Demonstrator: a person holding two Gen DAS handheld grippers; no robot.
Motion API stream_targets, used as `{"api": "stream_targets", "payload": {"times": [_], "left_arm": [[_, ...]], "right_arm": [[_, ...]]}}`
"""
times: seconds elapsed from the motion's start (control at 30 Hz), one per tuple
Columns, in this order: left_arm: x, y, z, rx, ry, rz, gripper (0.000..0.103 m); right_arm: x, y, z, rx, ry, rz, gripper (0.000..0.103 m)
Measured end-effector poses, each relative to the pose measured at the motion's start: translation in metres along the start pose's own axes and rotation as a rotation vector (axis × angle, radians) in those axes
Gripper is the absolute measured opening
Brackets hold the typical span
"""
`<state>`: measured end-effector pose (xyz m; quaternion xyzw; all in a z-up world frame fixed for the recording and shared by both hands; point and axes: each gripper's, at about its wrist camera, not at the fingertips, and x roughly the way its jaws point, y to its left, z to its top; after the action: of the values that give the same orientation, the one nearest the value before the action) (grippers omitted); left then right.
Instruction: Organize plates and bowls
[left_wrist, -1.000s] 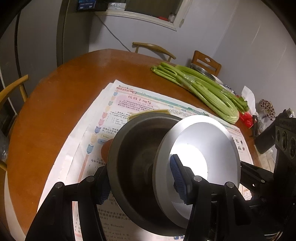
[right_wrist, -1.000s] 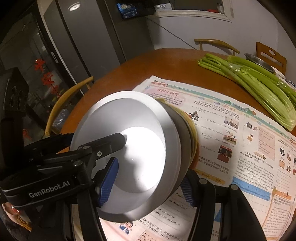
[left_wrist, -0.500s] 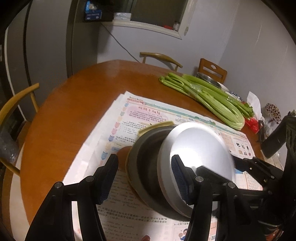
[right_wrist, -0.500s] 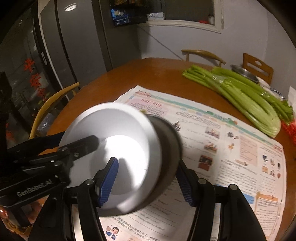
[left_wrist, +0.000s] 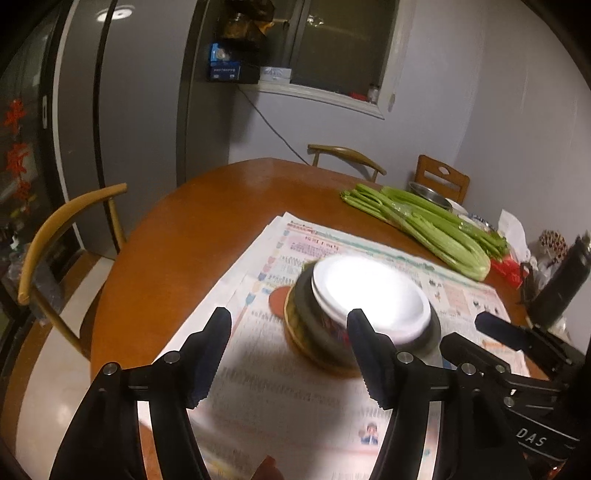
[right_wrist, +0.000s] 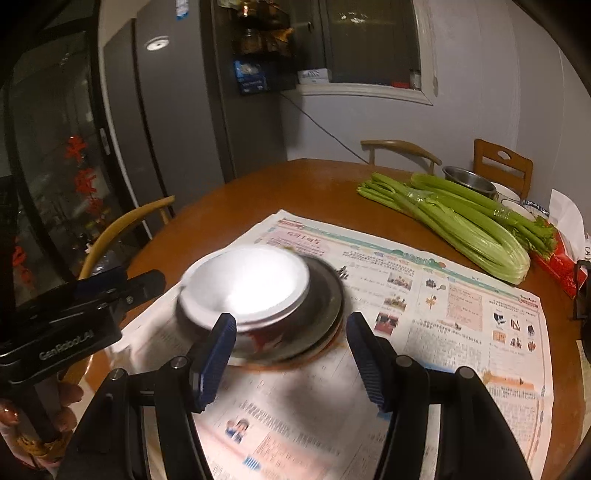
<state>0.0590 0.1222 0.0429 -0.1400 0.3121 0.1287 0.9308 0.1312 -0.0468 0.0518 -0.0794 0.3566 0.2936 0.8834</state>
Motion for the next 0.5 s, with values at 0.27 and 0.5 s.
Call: {"api": "stream_targets", "payload": {"times": [0.27, 0.5], "left_arm": [[-0.013, -0.015, -0.047, 0.019, 0.047, 0.04, 0.068], [-0.018, -0.03, -0.068, 0.039, 0.074, 0.056, 0.069]], "right_arm": [[-0.027, 0.008, -0.038, 0.006, -0.033, 0.035, 0.062], [-0.035, 0.0, -0.061, 0.044, -0.024, 0.009, 0.062]]}}
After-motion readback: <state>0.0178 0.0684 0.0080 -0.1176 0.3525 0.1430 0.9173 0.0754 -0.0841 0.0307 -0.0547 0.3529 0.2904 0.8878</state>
